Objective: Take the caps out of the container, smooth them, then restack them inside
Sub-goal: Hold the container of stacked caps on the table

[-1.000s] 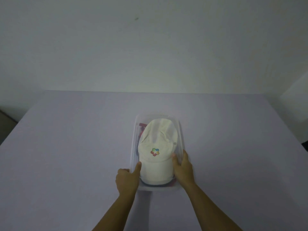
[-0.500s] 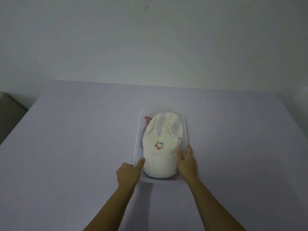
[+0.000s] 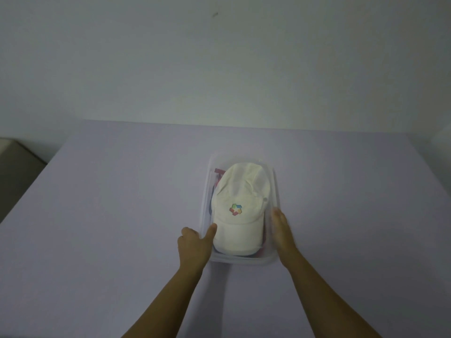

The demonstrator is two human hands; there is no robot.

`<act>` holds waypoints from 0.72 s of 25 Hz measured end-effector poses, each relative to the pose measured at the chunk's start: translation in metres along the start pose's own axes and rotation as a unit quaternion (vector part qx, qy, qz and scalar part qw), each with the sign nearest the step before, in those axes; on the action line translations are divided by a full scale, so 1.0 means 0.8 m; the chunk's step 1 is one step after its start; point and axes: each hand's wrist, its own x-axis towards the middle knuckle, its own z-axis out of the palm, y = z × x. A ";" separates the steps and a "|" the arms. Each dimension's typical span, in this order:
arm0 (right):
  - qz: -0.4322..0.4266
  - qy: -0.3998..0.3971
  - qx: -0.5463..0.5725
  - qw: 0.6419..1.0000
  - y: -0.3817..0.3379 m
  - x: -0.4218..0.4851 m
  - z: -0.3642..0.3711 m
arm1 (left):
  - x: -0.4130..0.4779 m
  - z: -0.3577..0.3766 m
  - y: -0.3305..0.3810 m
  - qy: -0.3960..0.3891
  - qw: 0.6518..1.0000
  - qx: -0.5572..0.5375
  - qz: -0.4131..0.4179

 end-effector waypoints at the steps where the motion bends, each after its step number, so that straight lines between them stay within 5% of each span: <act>1: 0.021 -0.007 0.056 0.998 0.001 0.003 -0.004 | -0.006 0.000 0.003 0.004 0.998 -0.060 -0.005; 3: 0.056 -0.007 0.134 0.989 0.011 0.008 -0.014 | -0.021 0.001 0.016 -0.019 0.978 -0.204 -0.029; 8: 0.050 -0.013 0.078 0.996 0.026 -0.004 -0.022 | -0.011 -0.025 0.036 -0.058 0.913 -0.403 0.014; 13: -0.054 -0.030 -0.122 0.991 0.031 -0.008 -0.008 | 0.062 -0.116 0.028 -0.003 0.893 -0.444 0.079; 18: -0.073 -0.010 -0.182 0.981 0.040 0.001 -0.007 | 0.113 -0.182 -0.023 0.002 0.908 -0.414 0.061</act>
